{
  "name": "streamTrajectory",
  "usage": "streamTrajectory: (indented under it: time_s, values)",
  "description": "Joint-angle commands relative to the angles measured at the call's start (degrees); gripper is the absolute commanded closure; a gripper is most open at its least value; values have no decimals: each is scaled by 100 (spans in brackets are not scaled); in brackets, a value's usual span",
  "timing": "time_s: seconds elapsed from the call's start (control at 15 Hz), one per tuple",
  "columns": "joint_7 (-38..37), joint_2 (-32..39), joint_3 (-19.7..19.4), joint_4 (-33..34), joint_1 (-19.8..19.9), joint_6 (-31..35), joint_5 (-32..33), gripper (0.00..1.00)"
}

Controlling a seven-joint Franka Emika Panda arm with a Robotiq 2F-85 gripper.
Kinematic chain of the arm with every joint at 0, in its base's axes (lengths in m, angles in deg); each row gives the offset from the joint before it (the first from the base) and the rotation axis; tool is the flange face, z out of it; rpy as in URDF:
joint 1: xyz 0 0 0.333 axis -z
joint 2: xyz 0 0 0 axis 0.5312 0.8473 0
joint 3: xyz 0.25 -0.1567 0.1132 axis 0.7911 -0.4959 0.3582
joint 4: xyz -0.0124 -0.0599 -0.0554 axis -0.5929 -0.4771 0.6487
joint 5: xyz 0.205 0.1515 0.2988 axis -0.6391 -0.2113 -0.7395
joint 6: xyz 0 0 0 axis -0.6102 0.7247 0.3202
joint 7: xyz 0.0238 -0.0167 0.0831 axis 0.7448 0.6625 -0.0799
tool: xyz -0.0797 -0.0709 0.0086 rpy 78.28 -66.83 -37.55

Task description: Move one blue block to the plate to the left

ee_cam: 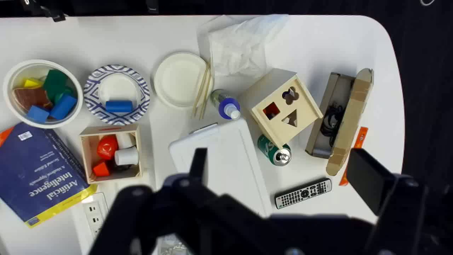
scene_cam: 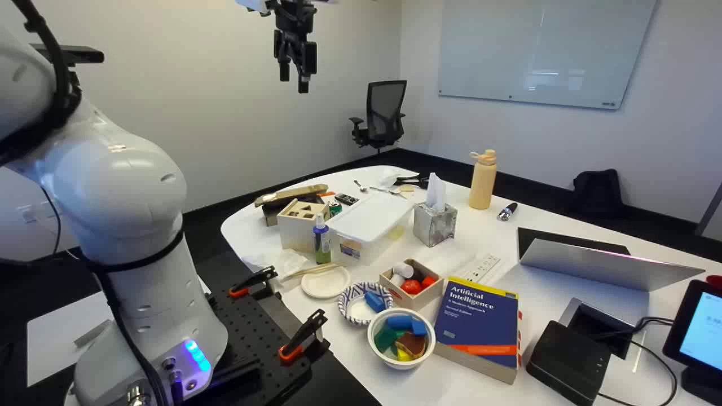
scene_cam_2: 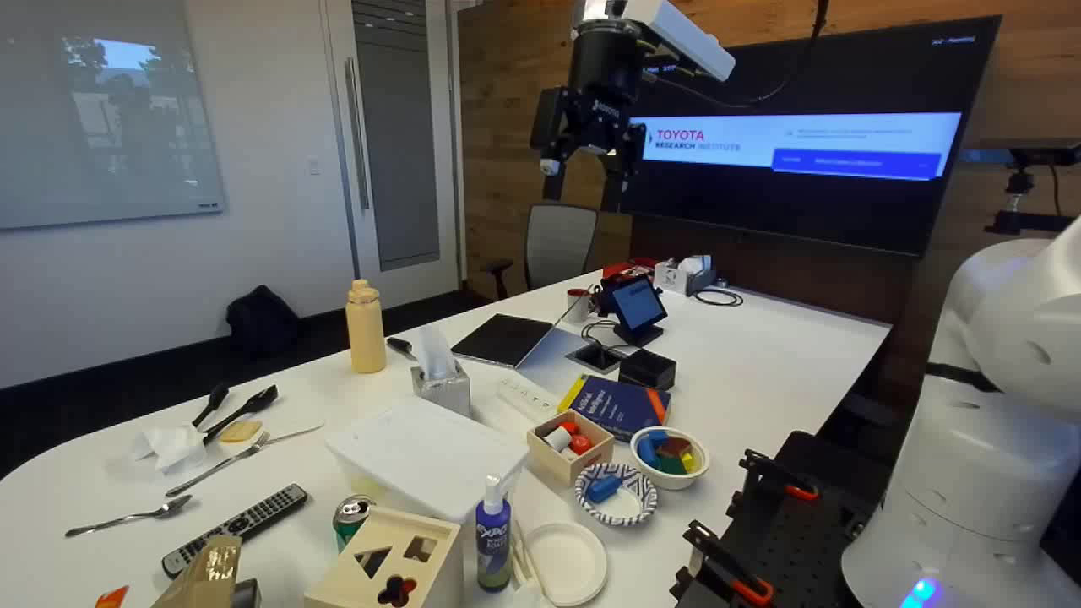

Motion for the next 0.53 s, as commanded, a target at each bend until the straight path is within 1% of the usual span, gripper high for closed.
streamTrajectory:
  time_s: [0.0,0.07,0.2,0.33,0.47]
  values:
    - [25,1,55,19,73,-26,-27,0]
    - [26,1,55,19,73,-26,-27,0]
    - [-357,91,167,-189,319,540,237,0]
    - [-616,219,105,-435,620,1019,566,0]
    - [-738,399,-49,-769,973,1591,985,0]
